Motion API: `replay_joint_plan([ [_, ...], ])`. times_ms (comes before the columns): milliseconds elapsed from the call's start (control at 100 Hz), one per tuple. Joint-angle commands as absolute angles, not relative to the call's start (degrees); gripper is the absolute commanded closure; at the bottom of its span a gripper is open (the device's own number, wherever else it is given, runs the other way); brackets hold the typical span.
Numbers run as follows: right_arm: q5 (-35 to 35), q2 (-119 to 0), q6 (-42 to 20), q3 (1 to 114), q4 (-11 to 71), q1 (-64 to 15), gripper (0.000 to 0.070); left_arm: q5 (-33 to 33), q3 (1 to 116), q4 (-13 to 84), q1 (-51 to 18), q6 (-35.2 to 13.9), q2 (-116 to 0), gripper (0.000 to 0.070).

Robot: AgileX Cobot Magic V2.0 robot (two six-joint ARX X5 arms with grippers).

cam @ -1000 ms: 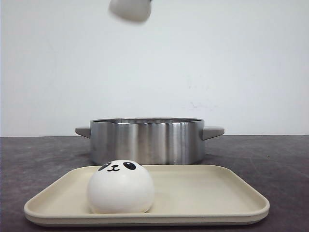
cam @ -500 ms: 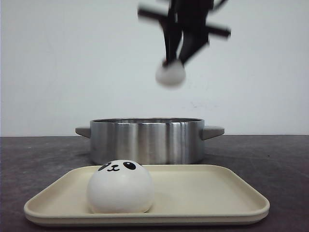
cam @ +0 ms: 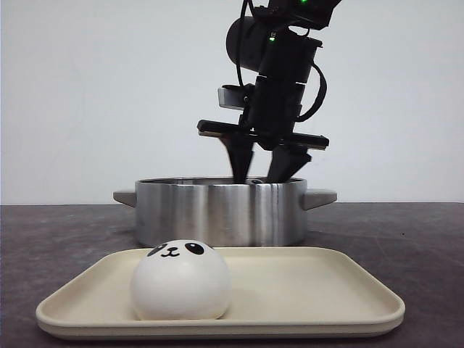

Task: Steam buns
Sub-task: 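Carry the bun with the right gripper into the pot and release, then reach the left gripper down and grasp the last bun on the tray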

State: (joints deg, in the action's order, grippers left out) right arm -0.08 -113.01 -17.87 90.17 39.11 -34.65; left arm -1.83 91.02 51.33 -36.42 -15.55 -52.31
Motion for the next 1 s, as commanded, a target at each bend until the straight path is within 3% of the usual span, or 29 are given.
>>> replay_joint_plan([
  [0, 0.0, -113.9, -17.5, 91.1, 38.4, -35.0, 0.0242, -2.2, 92.3, 51.3, -36.8, -14.5, -52.9, 0.0115],
  [80, 0.0, -113.9, -17.5, 91.1, 38.7, -34.9, 0.0211, -2.2, 92.3, 51.7, -36.8, -14.1, -53.2, 0.0115],
  [290, -0.1, -113.6, -17.5, 91.9, 40.6, -34.0, 0.0227, -2.2, 92.3, 54.2, -36.8, -14.1, -54.2, 0.0115],
  [340, -0.3, -112.8, -17.5, 92.4, 41.0, -33.8, 0.034, -2.2, 92.3, 55.7, -36.8, -14.1, -54.6, 0.0115],
  [420, -0.5, -110.6, -16.7, 93.5, 42.3, -33.8, 0.0691, -2.2, 92.0, 59.0, -36.8, -14.1, -55.6, 0.0115],
  [430, -0.5, -110.2, -16.5, 93.6, 42.3, -33.8, 0.07, -2.2, 91.9, 59.4, -36.8, -14.1, -55.7, 0.0115],
  [700, -1.3, -93.3, -12.9, 93.8, 43.3, -37.1, 0.0685, -0.4, 82.1, 60.1, -39.1, -16.3, -58.9, 0.0115],
  [990, 3.3, -74.3, -12.8, 93.8, 43.4, -42.1, 0.0686, 0.5, 63.3, 48.4, -45.2, -22.9, -64.1, 0.0115],
])
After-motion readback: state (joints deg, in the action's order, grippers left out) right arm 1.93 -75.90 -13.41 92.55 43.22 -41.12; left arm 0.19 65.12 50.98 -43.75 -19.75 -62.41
